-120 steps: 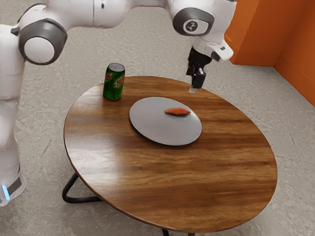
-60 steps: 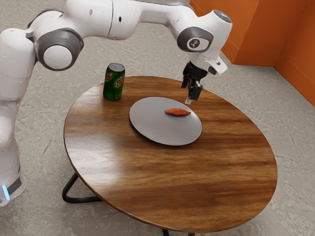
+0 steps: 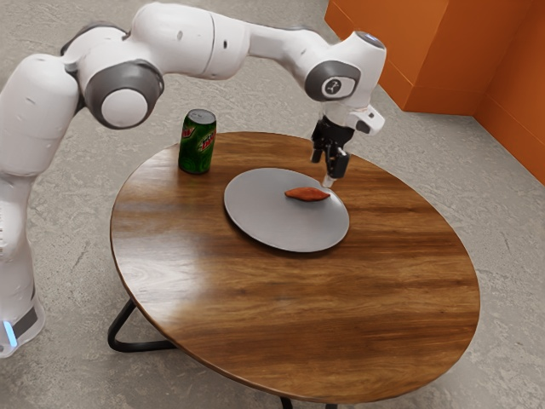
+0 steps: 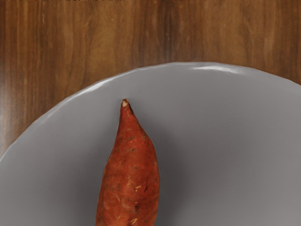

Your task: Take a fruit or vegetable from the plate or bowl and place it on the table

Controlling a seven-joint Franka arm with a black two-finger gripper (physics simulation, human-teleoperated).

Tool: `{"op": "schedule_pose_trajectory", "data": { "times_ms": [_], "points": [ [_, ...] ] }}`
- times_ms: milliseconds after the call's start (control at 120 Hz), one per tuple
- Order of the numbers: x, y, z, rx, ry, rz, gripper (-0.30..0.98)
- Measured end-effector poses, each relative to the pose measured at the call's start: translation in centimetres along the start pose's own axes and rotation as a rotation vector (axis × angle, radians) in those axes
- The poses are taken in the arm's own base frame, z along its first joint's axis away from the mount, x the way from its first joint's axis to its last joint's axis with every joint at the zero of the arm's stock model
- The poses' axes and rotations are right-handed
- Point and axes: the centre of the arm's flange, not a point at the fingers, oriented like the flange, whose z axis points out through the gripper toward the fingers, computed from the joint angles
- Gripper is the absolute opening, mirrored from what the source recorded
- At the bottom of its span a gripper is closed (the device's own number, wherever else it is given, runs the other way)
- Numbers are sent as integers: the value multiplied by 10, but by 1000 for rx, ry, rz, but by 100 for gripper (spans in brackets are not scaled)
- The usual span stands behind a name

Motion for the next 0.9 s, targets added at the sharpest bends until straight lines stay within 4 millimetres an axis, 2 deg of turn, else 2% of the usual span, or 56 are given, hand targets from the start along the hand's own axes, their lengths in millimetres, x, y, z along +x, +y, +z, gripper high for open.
{"op": "schedule_pose_trajectory", "data": {
  "times_ms": [158, 267, 333, 608, 742, 900],
  "points": [
    [1, 0, 18, -22, -12, -5, 69],
    [-17, -7, 25, -31, -34, -20, 69],
    [-21, -10, 27, -31, -35, -26, 69],
    [-17, -12, 41, -28, -27, -27, 69],
    [-17, -21, 47, -27, -29, -38, 69],
    [-14, -22, 57, -26, -36, -36, 69]
  ]
}}
